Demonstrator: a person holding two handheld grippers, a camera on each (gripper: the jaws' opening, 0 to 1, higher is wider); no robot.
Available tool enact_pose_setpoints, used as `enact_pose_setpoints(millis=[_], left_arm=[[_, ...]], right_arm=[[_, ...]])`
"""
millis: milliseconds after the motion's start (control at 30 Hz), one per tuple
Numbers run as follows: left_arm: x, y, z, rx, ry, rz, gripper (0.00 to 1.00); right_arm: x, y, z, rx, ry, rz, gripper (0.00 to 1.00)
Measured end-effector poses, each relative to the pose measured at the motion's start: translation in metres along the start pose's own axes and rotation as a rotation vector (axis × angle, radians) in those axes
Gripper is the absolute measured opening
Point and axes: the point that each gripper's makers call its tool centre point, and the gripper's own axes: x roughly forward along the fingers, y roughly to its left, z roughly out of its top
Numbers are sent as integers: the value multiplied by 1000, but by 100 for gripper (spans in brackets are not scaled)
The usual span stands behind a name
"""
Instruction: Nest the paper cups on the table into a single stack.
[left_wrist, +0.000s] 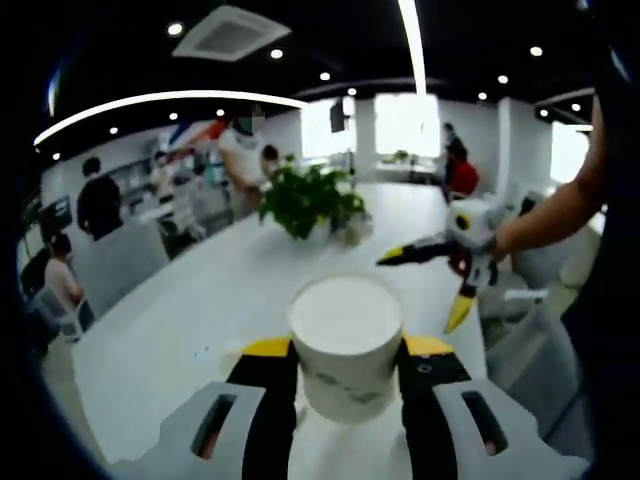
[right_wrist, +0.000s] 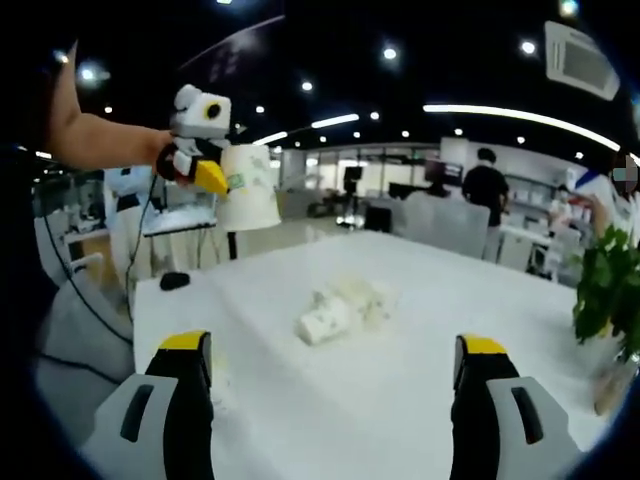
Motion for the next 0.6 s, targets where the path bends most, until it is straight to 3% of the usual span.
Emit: enact_pose_setpoints(millis=[600], left_arm=[[-3, -36, 14, 32, -23, -45, 38]], right_arm=[[2, 8, 8, 3, -5, 21, 98]])
